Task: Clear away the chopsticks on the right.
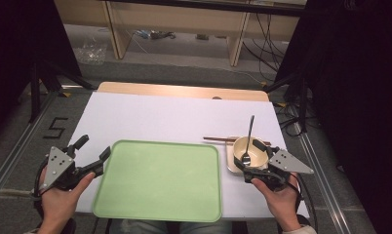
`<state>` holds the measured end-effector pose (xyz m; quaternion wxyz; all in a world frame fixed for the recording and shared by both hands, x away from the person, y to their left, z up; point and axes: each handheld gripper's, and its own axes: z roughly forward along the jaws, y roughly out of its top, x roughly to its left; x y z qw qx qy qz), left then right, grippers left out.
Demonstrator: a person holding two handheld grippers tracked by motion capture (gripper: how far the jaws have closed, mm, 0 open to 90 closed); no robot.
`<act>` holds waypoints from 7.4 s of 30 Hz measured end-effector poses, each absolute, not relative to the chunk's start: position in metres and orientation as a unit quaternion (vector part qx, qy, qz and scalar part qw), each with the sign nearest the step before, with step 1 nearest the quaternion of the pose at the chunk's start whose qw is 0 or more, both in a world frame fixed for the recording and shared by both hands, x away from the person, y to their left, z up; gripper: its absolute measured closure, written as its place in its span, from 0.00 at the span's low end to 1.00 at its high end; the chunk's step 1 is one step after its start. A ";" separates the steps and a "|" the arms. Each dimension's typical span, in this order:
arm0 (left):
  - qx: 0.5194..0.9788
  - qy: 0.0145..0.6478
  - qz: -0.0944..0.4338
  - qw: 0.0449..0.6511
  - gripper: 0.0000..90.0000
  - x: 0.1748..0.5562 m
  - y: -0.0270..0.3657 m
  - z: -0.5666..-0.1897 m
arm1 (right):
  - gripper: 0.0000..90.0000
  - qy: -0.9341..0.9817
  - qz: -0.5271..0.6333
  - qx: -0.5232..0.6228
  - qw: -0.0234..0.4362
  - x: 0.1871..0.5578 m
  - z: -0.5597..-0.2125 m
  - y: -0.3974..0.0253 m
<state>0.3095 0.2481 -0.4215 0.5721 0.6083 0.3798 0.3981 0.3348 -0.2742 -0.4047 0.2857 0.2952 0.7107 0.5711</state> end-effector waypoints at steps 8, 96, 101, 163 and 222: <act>0.609 0.382 0.395 0.572 0.26 0.310 0.248 -0.421 | 0.18 0.711 0.561 0.293 0.306 0.330 -0.401 -0.273; 0.612 0.385 0.386 0.572 0.27 0.307 0.253 -0.423 | 1.00 0.953 0.128 0.154 0.229 0.492 -0.383 -0.189; 0.613 0.385 0.386 0.572 0.27 0.306 0.252 -0.423 | 1.00 0.959 0.112 0.152 0.213 0.500 -0.390 -0.184; 0.612 0.388 0.387 0.570 0.27 0.305 0.253 -0.424 | 1.00 0.981 0.003 0.115 0.156 0.530 -0.432 -0.177; 0.610 0.389 0.389 0.570 0.28 0.304 0.253 -0.424 | 0.93 0.980 0.009 0.127 0.152 0.529 -0.425 -0.177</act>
